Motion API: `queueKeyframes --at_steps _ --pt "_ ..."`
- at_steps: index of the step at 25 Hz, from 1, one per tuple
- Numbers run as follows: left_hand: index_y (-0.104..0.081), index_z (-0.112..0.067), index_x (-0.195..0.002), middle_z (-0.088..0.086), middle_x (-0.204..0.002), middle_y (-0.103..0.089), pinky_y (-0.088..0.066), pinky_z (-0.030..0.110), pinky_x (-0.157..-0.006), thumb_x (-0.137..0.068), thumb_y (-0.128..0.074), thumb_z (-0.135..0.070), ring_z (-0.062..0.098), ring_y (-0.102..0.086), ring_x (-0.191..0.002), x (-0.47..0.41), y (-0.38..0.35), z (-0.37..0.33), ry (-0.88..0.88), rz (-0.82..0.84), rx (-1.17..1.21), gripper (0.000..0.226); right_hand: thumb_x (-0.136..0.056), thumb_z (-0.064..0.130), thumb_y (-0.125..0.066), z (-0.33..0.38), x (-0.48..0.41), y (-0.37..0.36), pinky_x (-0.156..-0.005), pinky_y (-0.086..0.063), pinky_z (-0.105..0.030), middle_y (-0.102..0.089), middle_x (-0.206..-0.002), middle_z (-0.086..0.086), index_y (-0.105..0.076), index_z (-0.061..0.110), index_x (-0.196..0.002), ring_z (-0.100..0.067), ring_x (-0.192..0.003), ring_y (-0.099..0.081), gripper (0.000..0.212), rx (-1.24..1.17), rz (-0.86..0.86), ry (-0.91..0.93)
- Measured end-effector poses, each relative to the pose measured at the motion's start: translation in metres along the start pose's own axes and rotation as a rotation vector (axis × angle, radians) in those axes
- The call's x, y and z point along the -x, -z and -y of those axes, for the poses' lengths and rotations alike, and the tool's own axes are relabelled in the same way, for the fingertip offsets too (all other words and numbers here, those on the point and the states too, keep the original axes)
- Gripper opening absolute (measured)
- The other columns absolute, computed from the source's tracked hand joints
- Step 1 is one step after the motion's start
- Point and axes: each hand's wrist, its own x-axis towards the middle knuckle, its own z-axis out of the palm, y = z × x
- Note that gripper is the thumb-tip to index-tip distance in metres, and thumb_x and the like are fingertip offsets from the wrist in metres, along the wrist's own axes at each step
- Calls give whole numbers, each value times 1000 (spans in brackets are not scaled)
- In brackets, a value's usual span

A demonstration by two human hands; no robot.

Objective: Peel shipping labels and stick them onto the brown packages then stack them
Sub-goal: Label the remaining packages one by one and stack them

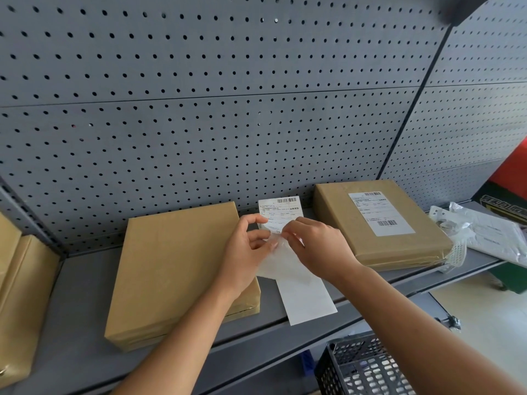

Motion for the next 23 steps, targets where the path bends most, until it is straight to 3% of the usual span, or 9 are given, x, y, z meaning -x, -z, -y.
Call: queueKeyframes --at_steps 2,6,10,16,20,23 --pt "-53 -17 -121 13 -98 -78 -52 41 -80 -88 -76 -5 25 -69 -83 0 0 0 1 -1 -13 43 -102 33 -49 2 -1 0 -55 -50 -34 -69 -93 5 -66 22 -98 -24 -70 -63 21 29 1 -5" --pt "-52 -25 -125 21 -102 -73 -55 50 -89 -89 -74 -3 41 -68 -96 1 0 1 1 9 -45 47 -102 29 -45 2 -9 6 -58 -50 -38 -67 -92 3 -57 17 -96 -28 -72 -60 18 -50 -19 -145" --pt "-46 -29 -131 25 -106 -68 -56 47 -84 -88 -71 0 44 -65 -97 -2 -1 1 37 21 -66 57 -104 31 -42 -2 -23 25 -63 -41 -37 -68 -89 -1 -56 17 -102 -33 -80 -58 19 -177 -42 -308" --pt "-53 -17 -128 3 -103 -79 -60 40 -91 -91 -73 -35 18 -75 -98 -14 -2 -17 184 19 76 46 -103 30 -46 15 -21 39 -66 -53 -42 -68 -84 -2 -54 17 -102 -31 -75 -61 15 -212 -48 -145" --pt "-69 -13 -115 4 -102 -79 -62 30 -81 -96 -68 -25 22 -75 -97 -19 -6 -20 167 -14 87 23 -103 34 -47 18 -21 36 -73 -54 -43 -69 -92 6 -57 21 -102 -23 -85 -64 17 -274 -21 -119" --pt "-73 -18 -114 2 -104 -80 -60 35 -84 -97 -67 -23 23 -75 -98 -20 -6 -17 157 -24 108 20 -98 50 -45 14 -16 31 -80 -56 -44 -67 -99 13 -61 27 -101 -14 -91 -64 29 -373 25 -102"
